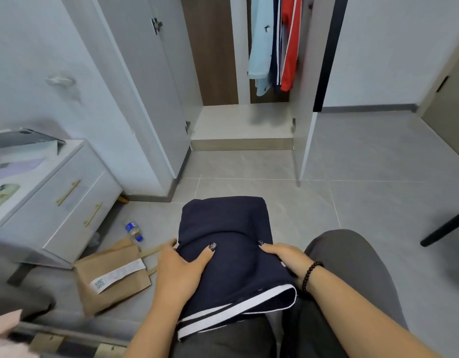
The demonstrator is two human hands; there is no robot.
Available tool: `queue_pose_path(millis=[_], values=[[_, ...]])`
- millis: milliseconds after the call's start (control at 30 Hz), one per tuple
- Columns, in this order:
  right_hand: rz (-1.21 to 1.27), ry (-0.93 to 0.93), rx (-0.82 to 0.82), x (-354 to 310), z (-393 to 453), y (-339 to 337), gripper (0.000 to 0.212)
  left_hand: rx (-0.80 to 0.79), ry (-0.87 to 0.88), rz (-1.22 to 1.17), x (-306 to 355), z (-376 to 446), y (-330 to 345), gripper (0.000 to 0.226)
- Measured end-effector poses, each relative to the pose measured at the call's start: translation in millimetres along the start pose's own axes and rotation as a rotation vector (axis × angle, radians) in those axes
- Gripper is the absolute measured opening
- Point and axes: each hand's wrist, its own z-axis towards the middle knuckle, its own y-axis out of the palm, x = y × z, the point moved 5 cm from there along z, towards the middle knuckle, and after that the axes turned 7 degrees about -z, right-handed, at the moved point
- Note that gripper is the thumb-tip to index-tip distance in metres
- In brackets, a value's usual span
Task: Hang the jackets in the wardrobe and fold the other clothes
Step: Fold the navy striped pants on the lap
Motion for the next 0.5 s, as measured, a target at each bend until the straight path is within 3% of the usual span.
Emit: queue_pose_path(millis=[67,233,333,433,500], values=[[0.006,0.009,-0.023,-0.8,-2.7,4.2,0.037,-0.098,-0.126,-0.103,-8.9,-0.5,-5.2,0.068],[0.061,-0.044,-0.040,-7.2,-11.8,9.8,0.041,-0.157,-0.066,-0.194,-2.3,0.1,-27.7,0.041],[0.029,-0.145,-0.009,-17.8,-21.9,15.4,0.021,-0.106,0.006,-0.157,3.9,4.5,-52.2,0.038],[-0.075,-0.293,0.045,-32.5,-33.6,27.3,0.045,-0.035,0.015,-0.160,-0.8,9.7,-83.1,0.026],[-0.238,-0.377,0.144,-38.9,-41.4,36.6,0.048,-0.032,0.001,-0.064,-7.0,12.1,-93.4,0.021]])
